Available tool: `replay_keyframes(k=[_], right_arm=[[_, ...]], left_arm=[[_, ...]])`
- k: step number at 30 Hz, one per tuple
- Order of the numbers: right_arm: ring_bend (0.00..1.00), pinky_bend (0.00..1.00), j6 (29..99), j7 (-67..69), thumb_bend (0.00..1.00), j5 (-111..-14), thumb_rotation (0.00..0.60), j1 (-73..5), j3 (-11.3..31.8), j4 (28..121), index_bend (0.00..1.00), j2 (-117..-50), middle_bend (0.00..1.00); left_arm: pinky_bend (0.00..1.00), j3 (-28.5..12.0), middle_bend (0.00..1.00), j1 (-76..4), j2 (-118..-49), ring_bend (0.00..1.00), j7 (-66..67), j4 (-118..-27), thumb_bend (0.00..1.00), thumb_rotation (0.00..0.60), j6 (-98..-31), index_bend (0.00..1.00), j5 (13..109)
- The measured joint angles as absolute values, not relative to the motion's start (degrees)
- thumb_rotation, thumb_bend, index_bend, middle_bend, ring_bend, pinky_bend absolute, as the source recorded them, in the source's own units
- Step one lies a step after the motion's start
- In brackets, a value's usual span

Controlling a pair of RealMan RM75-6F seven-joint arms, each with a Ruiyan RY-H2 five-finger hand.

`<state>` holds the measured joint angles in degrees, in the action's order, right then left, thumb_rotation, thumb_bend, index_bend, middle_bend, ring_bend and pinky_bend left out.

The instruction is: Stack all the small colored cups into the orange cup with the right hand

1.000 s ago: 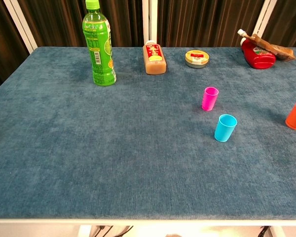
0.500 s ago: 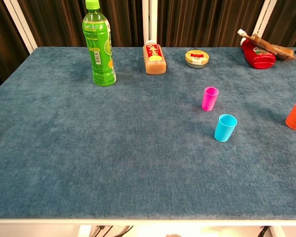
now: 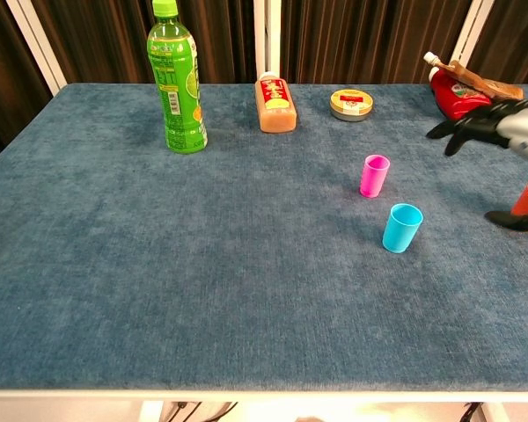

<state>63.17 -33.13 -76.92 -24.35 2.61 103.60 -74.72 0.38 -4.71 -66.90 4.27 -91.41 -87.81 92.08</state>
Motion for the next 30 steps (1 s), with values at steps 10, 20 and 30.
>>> replay_keyframes(k=[10,20,30], right_arm=[[0.0,0.0,60.8,-38.7,0.25,-71.6,0.6,-27.6,3.3,101.0,0.19,-81.2,0.24],[0.01,0.0,61.1,-39.8,0.27,-70.1,0.6,-28.6,3.0,98.8,0.3,-85.0,0.32],[0.07,0.0,62.5,-40.6,0.28,-69.5,0.6,-29.0,2.6,97.5,0.37,-87.3,0.38]], left_arm=[[0.0,0.2,0.03,-4.6,-67.1,0.0,2.6,-90.4,0.03,0.6,-87.9,0.02,91.7],[0.0,0.3,0.03,-4.2,-67.1,0.0,1.0,-89.3,0.03,0.6,-88.1,0.02,91.3],[0.0,0.4,0.03,-3.7,-67.0,0.0,-0.4,-88.7,0.03,0.6,-88.5,0.02,91.2]])
